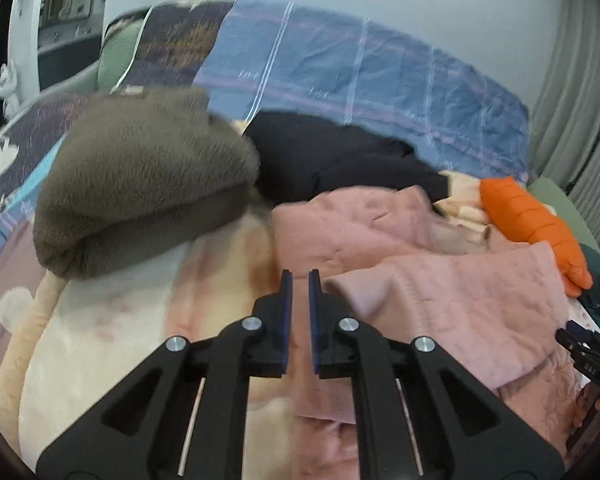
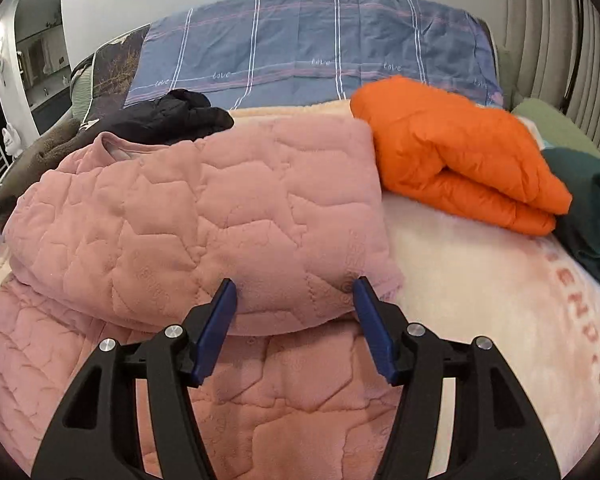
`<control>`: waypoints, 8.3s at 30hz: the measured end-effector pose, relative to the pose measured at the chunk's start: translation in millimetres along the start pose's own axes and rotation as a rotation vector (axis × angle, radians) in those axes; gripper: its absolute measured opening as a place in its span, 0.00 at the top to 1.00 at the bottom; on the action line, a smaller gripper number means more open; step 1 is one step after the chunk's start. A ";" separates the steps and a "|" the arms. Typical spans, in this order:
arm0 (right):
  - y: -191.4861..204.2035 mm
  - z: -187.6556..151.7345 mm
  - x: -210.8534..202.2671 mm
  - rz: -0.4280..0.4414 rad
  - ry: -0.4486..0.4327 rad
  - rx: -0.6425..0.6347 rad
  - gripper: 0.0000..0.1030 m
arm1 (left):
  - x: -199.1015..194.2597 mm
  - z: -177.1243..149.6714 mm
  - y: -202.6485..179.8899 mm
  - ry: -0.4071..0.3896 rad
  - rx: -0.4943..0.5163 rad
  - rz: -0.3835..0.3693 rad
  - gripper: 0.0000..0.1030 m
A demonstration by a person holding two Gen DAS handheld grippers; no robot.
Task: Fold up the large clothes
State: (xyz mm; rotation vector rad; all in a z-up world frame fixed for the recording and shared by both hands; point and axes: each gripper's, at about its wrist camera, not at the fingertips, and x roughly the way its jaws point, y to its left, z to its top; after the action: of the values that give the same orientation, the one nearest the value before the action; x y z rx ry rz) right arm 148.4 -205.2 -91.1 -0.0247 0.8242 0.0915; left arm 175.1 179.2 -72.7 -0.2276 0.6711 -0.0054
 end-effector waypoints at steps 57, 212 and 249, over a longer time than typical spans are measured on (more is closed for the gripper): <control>-85.6 -179.3 -126.1 0.395 0.148 0.263 0.38 | -118.7 -209.7 39.6 0.312 0.172 -0.421 0.48; -59.1 5.6 -25.7 0.212 0.001 0.145 0.22 | -44.0 -33.7 51.8 0.042 0.103 -0.171 0.13; -45.9 -69.9 -126.6 -0.007 -0.169 0.038 0.22 | -126.4 -120.2 -54.4 -0.088 0.383 -0.213 0.34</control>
State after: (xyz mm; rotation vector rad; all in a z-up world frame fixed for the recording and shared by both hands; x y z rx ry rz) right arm 16.0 -264.0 -46.2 0.0158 0.6566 0.0701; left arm 5.5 111.1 -74.6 0.0706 0.5435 -0.3237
